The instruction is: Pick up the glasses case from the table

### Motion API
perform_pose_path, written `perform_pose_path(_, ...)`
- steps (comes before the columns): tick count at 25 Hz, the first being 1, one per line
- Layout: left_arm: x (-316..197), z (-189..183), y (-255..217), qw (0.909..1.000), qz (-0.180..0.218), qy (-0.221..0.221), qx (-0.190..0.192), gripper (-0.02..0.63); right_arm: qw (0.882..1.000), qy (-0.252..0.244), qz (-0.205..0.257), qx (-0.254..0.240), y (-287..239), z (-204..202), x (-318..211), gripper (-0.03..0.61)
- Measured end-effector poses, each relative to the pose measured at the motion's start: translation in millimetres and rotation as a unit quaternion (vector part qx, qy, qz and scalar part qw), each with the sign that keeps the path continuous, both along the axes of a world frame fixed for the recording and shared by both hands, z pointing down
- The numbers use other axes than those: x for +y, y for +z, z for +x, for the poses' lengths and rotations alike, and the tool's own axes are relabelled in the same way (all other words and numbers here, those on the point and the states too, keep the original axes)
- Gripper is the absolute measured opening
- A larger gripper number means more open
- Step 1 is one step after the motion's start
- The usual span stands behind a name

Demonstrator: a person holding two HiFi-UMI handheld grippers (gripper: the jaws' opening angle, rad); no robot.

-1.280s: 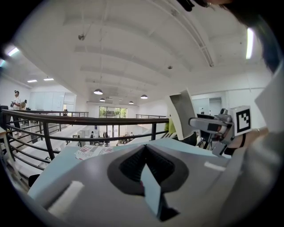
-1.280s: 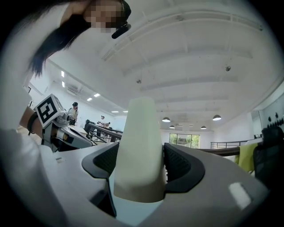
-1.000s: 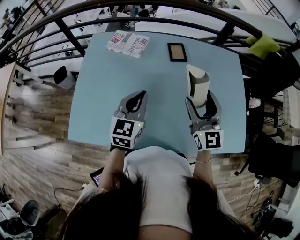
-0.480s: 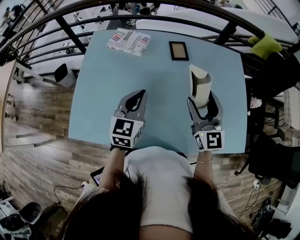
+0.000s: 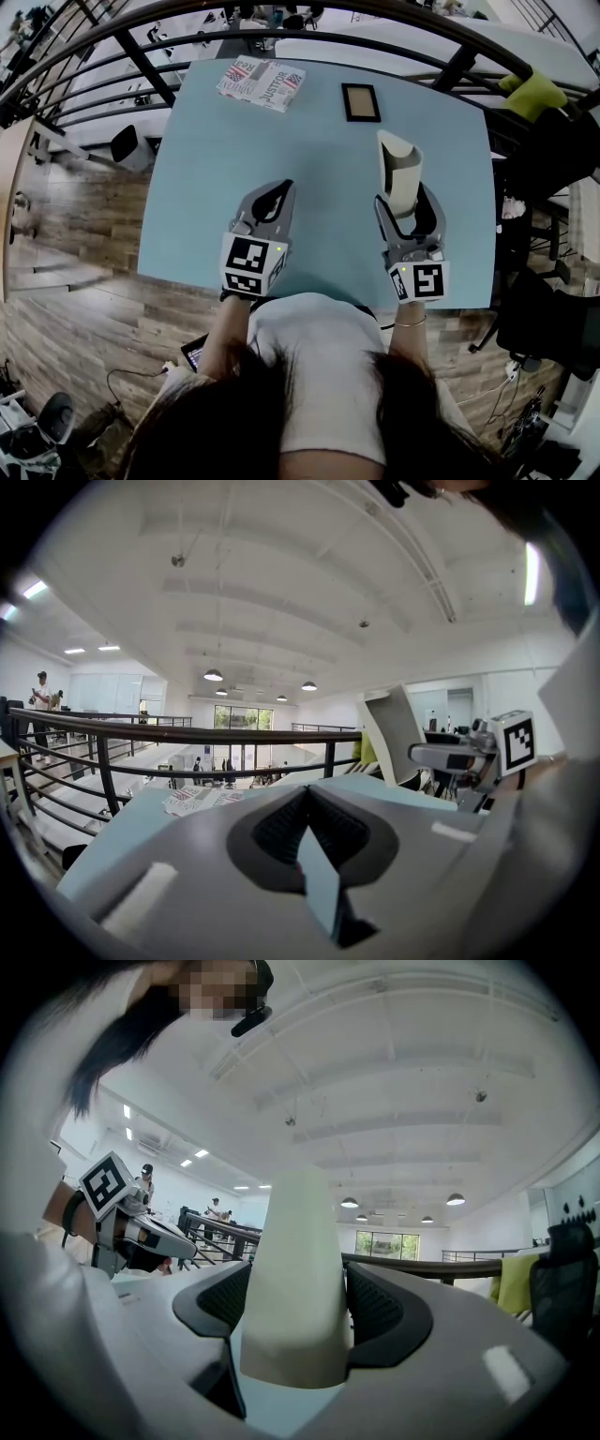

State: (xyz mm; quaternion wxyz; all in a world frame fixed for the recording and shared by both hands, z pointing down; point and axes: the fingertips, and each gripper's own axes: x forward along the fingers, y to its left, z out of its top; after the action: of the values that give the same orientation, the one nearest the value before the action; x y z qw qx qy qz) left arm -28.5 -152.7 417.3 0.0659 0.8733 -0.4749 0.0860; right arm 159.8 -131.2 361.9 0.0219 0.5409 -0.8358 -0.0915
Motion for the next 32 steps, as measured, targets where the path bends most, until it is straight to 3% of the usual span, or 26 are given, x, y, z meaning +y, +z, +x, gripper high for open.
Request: perform_pose_path(32,-3.5,-9.8,5.7,1.0000,-0.003,-0.006,0.003,0.054,1.000,0.003,-0.014,-0.004,8.2,-5.6,-3.8,0.319)
